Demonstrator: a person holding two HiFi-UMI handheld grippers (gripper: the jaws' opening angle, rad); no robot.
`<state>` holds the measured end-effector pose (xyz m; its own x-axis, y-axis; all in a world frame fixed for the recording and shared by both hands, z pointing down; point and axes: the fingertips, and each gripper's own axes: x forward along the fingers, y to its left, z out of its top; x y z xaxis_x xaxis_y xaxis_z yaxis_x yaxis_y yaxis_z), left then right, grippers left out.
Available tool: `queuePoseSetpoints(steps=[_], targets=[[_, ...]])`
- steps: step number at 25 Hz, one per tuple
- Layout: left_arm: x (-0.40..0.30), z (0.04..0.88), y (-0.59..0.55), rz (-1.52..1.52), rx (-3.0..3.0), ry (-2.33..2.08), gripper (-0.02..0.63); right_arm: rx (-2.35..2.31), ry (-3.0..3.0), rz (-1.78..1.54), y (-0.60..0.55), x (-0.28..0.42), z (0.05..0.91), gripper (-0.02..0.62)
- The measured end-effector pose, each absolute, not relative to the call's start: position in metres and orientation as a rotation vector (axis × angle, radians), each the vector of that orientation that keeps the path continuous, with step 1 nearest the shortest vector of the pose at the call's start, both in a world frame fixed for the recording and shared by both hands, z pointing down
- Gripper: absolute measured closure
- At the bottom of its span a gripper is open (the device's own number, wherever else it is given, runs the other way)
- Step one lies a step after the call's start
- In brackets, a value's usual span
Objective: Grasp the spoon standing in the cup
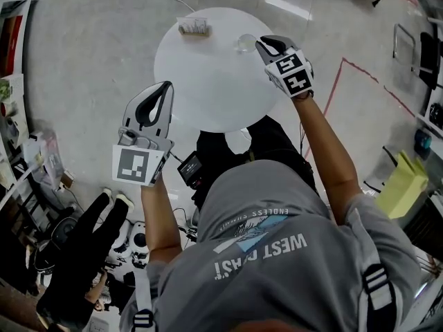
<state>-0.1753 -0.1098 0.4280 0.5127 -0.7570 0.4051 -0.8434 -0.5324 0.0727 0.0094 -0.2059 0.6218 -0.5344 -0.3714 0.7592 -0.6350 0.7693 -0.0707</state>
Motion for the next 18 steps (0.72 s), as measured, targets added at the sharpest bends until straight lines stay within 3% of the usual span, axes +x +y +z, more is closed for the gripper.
queuePoseSetpoints(steps=[6,18], targets=[[-0.172,0.441,-0.109,0.494,2.477,-1.347,0.602,0.725,-2.175,0.454,-0.209,0.007,0.642,0.532],[-0.174,0.453,-0.108,0.477,2.462,-1.337,0.603,0.740,-2.121,0.446,-0.215,0.002,0.661,0.544]])
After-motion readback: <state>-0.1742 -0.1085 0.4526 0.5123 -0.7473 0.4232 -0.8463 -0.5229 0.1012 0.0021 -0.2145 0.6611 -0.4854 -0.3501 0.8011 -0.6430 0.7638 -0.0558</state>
